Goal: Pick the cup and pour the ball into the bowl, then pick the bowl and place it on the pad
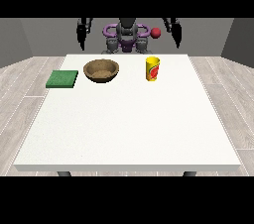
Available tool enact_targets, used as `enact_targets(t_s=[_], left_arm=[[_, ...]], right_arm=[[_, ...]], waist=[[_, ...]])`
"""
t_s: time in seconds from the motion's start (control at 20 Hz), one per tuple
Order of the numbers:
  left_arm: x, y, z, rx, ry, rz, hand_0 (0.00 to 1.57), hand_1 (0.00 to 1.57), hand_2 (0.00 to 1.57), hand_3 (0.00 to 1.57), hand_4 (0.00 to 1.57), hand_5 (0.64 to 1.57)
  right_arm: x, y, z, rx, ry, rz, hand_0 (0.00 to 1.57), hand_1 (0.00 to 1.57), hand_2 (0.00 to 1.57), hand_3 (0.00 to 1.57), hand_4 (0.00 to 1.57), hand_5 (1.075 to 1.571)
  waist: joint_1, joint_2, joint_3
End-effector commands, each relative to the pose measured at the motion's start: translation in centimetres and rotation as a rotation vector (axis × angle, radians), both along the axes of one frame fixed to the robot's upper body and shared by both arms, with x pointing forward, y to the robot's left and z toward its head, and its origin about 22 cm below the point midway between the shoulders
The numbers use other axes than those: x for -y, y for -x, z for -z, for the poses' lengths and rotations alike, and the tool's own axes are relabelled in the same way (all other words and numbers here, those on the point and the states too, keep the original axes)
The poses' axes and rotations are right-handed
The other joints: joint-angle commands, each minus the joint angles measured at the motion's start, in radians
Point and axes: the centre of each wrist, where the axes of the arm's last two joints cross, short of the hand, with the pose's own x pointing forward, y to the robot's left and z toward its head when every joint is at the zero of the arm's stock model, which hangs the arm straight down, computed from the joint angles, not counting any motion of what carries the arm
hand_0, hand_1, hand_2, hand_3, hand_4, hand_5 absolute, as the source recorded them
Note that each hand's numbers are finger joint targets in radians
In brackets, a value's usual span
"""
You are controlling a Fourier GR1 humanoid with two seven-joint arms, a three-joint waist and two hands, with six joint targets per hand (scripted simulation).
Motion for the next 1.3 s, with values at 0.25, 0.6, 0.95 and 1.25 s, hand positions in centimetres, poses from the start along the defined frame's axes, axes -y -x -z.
enact_targets(t_s=[0.25, 0.6, 0.95, 1.25], left_arm=[[-0.6, -0.4, -3.4, 0.014, -0.017, 0.022, 0.0, 0.0, 0.0, 0.0, 0.0, 1.557], [-5.6, -0.5, -5.6, 0.125, 0.204, -0.027, 0.0, 0.0, 0.0, 0.0, 0.0, 1.548], [-4.8, -3.9, -6.5, 0.278, 0.164, -0.036, 0.0, 0.0, 0.0, 0.0, 0.0, 1.539], [-4.7, -3.9, -1.0, 0.331, 0.155, -0.034, 0.0, 0.0, 0.0, 0.0, 0.0, 1.524]], right_arm=[[1.4, -0.2, -3.5, 0.018, 0.062, 0.012, 0.0, 0.0, 0.0, 0.0, 0.0, 1.569], [6.4, 0.9, -6.6, 0.101, -0.022, -0.03, 0.0, 0.0, 0.0, 0.0, 0.0, 1.571], [5.9, -0.3, -4.1, 0.21, -0.049, -0.028, 0.0, 0.0, 0.0, 0.0, 0.0, 1.569], [6.2, -1.1, -4.0, 0.274, -0.048, -0.074, 0.0, 0.0, 0.0, 0.0, 0.0, 1.57]], waist=[[-0.02, -0.285, 0.0097], [-0.074, -0.122, 0.0186], [-0.09, 0.047, 0.019], [-0.114, 0.131, 0.0185]])
